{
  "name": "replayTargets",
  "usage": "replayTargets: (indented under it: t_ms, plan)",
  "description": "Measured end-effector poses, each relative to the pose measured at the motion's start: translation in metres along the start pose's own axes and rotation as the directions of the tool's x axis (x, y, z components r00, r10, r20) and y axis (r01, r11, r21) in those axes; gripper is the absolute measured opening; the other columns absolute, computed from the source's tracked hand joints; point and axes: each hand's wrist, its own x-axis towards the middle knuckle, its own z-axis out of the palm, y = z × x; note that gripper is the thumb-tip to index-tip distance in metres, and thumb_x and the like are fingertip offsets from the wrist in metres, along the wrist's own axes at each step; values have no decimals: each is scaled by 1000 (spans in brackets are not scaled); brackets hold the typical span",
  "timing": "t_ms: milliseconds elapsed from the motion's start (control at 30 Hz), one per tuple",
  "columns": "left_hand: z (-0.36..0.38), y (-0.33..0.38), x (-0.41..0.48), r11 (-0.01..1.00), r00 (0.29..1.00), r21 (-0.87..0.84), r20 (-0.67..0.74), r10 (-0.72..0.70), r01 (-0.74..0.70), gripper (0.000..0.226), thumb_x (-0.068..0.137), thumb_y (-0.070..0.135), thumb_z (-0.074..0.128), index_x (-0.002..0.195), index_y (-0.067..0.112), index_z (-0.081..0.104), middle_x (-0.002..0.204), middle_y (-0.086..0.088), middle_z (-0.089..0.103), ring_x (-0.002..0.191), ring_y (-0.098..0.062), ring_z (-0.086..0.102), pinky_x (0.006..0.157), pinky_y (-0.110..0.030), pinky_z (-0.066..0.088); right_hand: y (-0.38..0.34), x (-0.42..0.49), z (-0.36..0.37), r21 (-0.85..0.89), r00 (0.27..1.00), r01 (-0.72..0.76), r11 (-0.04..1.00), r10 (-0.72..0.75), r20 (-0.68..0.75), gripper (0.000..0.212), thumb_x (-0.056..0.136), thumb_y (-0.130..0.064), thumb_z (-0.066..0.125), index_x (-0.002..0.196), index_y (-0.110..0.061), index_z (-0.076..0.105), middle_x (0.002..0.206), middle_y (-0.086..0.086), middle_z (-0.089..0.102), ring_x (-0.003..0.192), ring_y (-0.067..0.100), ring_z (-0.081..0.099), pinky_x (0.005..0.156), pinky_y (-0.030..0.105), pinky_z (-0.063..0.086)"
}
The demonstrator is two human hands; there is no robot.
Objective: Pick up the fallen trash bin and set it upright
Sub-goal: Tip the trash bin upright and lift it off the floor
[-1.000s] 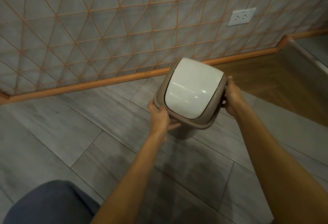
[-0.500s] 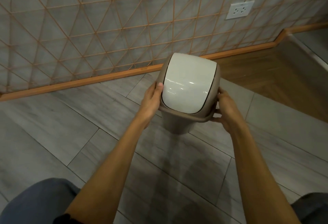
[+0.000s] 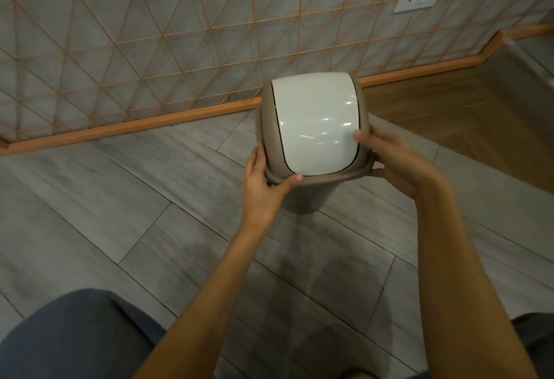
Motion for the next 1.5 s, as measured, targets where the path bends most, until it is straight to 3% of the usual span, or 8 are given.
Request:
replayTargets:
  t_ms: [133, 367, 533, 767, 933, 1067, 1333, 1500]
  plan:
    - [3, -5, 6, 1000, 1000, 11, -10, 6, -5, 102, 71, 42, 82, 154, 18, 26, 159, -2, 26, 143, -21, 31, 106, -45, 47, 3, 6, 0, -180, 989, 132, 975, -117, 93, 79, 78, -9, 74, 144, -27, 34, 114, -19, 52, 102, 4, 54, 67, 14, 53]
    - [9, -5, 31, 999, 999, -4, -44, 33, -33, 104, 72, 48, 80, 154, 18, 25, 159, -2, 24, 145, -20, 28, 111, -46, 42, -12, 38, 4, -248, 986, 166, 955, -164, 31, 80, 75, 7, 72, 143, -13, 35, 114, -10, 50, 93, 0, 50, 57, 3, 46]
    - [6, -3, 63, 995, 996, 69, -48, 72, -68, 97, 78, 38, 79, 154, 14, 24, 159, -6, 26, 144, -20, 29, 106, -14, 30, -24, 71, 1, -302, 988, 155, 941, -153, 30, 81, 73, 1, 77, 142, -11, 38, 126, -4, 50, 111, 10, 46, 83, 20, 44]
    - [-4, 0, 113, 984, 991, 126, -14, 130, -128, 99, 77, 47, 76, 154, 14, 24, 159, -8, 29, 145, -23, 28, 117, -45, 31, -43, 118, 8, -305, 981, 193, 933, -182, 65, 83, 71, -1, 79, 142, -11, 38, 134, -1, 51, 118, 13, 49, 92, 24, 46]
    - [-12, 4, 140, 978, 988, 140, -13, 156, -152, 105, 70, 66, 69, 152, 15, 30, 151, -7, 43, 138, -23, 40, 111, -47, 39, -60, 133, 10, -406, 965, 253, 878, -258, 45, 79, 74, -11, 79, 141, -12, 40, 131, 1, 52, 112, 13, 47, 82, 18, 42]
    - [-14, 4, 145, 980, 985, 110, -33, 167, -163, 99, 73, 58, 71, 151, 12, 31, 148, -6, 48, 135, -22, 45, 111, -43, 41, -68, 137, 14, -428, 958, 268, 863, -284, 26, 77, 75, -12, 79, 141, -13, 40, 135, 5, 52, 113, 15, 48, 64, 6, 42]
    - [-10, -9, 146, 987, 987, 44, -54, 154, -152, 105, 72, 59, 73, 154, 14, 25, 157, -7, 37, 145, -22, 32, 115, -46, 35, -59, 151, 17, -355, 955, 276, 893, -298, -7, 82, 68, -4, 81, 140, -15, 44, 134, 4, 55, 120, 22, 49, 83, 24, 48]
    - [-10, -3, 164, 983, 985, 64, -13, 172, -171, 106, 72, 57, 73, 154, 10, 24, 157, -9, 35, 145, -25, 31, 116, -48, 34, -60, 161, 15, -324, 956, 262, 909, -289, -38, 78, 71, -3, 79, 140, -15, 44, 133, 7, 56, 118, 23, 53, 89, 27, 49]
